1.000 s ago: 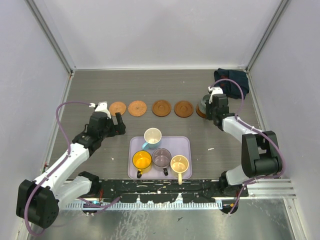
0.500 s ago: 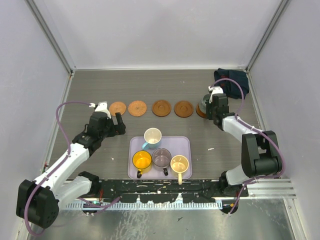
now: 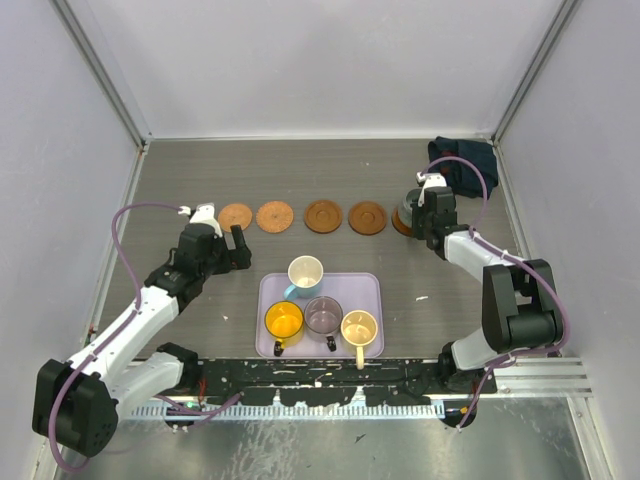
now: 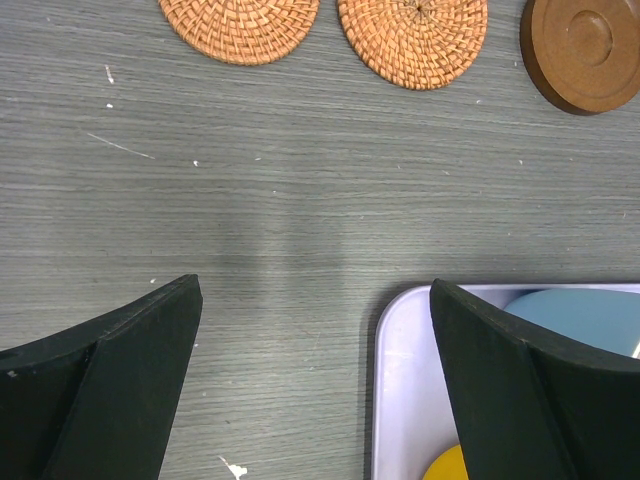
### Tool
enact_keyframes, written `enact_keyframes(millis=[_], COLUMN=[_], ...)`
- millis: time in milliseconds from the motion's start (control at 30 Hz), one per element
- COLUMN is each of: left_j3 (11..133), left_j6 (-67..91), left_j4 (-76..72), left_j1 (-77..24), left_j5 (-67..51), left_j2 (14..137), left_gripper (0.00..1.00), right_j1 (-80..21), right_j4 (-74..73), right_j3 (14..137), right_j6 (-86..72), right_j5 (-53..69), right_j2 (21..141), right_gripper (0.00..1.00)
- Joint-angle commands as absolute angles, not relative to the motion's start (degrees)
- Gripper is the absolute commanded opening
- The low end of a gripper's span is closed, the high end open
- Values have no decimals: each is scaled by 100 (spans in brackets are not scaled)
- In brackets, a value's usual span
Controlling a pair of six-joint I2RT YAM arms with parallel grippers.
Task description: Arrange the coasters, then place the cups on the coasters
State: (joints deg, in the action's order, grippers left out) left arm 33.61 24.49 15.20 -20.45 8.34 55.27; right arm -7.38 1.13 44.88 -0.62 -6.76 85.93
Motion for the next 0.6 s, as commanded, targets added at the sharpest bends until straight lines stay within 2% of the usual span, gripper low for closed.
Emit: enact_keyframes(millis=[0, 267, 567], left_j3=[3369, 3365, 3358], left_j6=[2433, 2435, 2443], left_j4=[1283, 1266, 1267], left_j1=[-2019, -2014, -2014], left_j5=[896, 888, 877], left_j2=[5406, 5406, 5366], left_gripper=[98, 98, 98], right_j1=[-720, -713, -720], right_j4=[800, 763, 712], right_j3=[4888, 4887, 4883], right_j6=[-173, -227, -287], right_j5=[-697, -651, -659], right_j2=[8541, 8517, 8510], right_gripper=[8, 14, 32])
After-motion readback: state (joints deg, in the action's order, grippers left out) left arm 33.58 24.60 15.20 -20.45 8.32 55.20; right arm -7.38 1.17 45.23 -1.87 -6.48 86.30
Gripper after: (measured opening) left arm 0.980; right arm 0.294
